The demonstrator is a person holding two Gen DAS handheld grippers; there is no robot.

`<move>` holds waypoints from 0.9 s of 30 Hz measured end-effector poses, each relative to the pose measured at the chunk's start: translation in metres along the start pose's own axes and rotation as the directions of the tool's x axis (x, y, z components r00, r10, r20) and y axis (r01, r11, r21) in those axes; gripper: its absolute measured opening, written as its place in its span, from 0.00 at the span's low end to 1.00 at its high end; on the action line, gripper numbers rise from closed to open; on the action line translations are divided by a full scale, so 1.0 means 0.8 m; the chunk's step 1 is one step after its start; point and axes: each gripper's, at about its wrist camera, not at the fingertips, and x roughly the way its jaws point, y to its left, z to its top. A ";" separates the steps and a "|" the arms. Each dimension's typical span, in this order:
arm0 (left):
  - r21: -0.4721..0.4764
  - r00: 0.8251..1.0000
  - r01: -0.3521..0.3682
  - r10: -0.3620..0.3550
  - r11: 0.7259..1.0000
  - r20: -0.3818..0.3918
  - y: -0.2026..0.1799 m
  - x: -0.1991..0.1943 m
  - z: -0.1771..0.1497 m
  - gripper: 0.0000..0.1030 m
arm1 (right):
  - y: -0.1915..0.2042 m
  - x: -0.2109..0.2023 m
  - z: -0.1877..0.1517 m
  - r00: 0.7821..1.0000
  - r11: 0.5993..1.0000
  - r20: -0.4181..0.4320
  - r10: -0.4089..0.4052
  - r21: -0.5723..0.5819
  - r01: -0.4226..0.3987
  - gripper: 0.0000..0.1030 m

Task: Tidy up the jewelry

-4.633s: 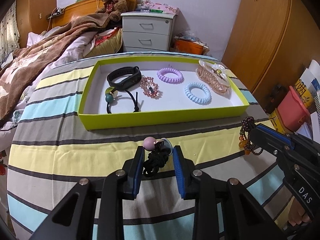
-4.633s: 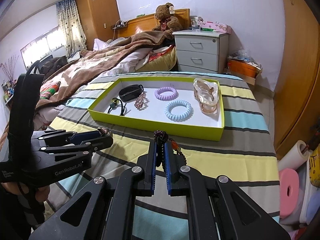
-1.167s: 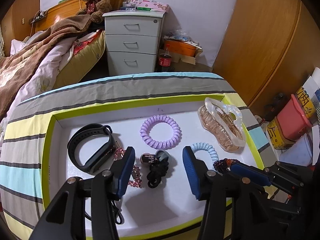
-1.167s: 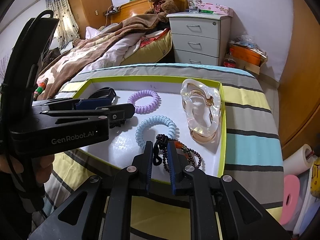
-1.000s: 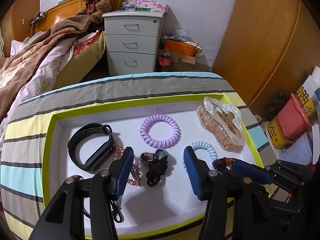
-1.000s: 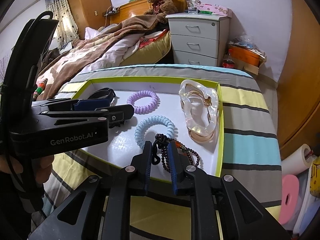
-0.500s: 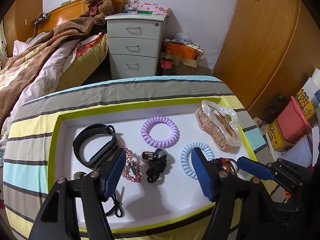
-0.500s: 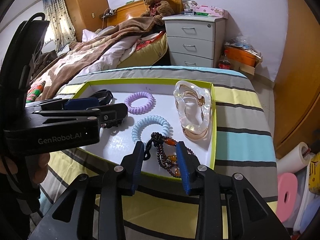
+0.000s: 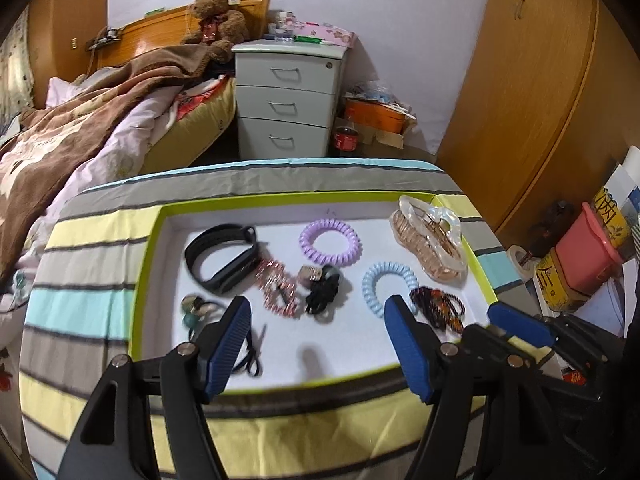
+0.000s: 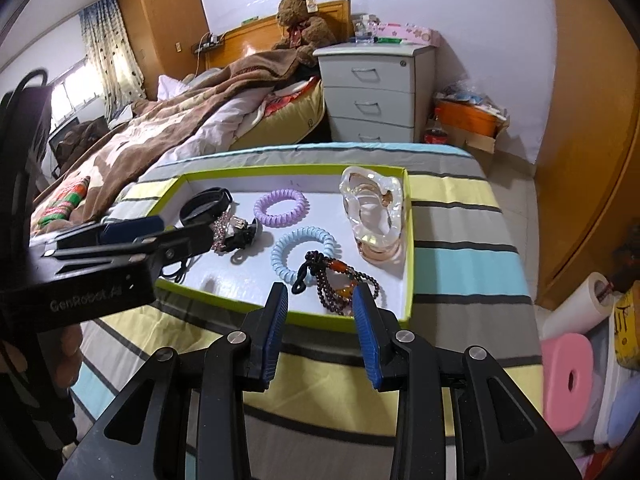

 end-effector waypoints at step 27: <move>-0.063 0.973 -0.168 0.176 0.984 0.152 0.005 -0.112 -0.105 0.73 | 0.056 -0.090 -0.057 0.980 0.998 0.186 -0.066 -0.011 0.070 0.45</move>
